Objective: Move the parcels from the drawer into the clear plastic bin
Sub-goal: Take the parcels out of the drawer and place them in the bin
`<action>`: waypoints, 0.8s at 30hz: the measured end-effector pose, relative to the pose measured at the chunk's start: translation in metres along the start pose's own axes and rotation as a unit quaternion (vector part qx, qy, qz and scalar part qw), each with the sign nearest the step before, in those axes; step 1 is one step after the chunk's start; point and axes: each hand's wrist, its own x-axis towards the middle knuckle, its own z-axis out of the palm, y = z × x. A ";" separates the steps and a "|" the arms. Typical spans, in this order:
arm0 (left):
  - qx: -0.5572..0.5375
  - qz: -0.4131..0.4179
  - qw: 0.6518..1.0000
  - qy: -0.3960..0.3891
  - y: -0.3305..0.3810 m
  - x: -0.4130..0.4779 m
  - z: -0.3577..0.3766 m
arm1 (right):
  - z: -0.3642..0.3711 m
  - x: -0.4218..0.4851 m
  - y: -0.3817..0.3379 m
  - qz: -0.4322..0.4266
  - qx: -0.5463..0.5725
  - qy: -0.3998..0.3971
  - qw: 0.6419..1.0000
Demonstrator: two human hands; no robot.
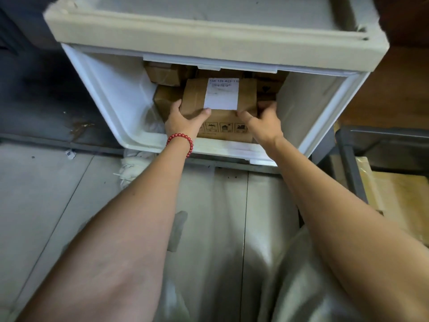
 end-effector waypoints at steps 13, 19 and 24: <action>-0.011 0.066 0.998 -0.005 0.013 -0.109 -0.068 | -0.037 -0.125 -0.017 -0.023 0.052 -0.055 0.997; -0.058 0.081 0.993 -0.060 0.013 -0.153 -0.106 | -0.060 -0.172 -0.024 -0.055 0.072 -0.076 0.993; -0.113 0.046 0.989 -0.080 0.004 -0.169 -0.129 | -0.061 -0.189 -0.023 -0.074 0.040 -0.105 0.991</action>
